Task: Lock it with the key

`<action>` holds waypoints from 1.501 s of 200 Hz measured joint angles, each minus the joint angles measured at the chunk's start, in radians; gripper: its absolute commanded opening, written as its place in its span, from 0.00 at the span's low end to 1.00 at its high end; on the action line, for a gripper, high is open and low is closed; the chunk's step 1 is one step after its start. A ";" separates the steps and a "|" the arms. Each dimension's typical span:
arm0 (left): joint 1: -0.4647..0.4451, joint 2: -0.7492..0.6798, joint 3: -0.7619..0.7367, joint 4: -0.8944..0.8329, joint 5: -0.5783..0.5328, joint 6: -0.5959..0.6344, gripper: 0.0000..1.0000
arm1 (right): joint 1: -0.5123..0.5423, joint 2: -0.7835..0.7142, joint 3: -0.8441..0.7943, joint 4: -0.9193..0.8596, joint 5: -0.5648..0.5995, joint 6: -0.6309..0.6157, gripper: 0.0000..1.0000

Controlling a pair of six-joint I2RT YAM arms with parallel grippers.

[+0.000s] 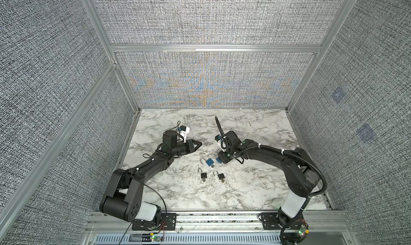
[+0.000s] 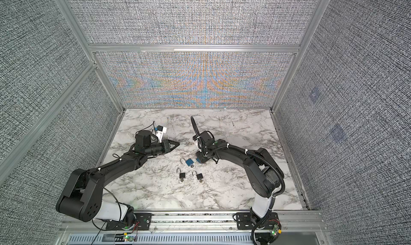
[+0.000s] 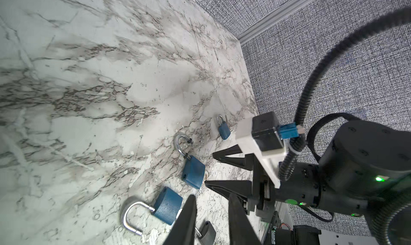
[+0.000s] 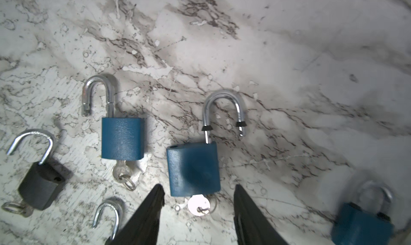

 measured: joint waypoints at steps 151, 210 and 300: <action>0.026 -0.011 -0.025 -0.005 0.005 -0.002 0.28 | 0.035 0.113 0.029 0.025 0.065 0.000 0.45; 0.027 -0.011 -0.025 -0.005 0.005 0.001 0.28 | 0.041 0.133 0.044 0.048 0.088 0.009 0.51; 0.029 -0.013 -0.023 -0.006 0.005 0.002 0.28 | 0.054 0.154 0.061 0.071 0.133 0.019 0.40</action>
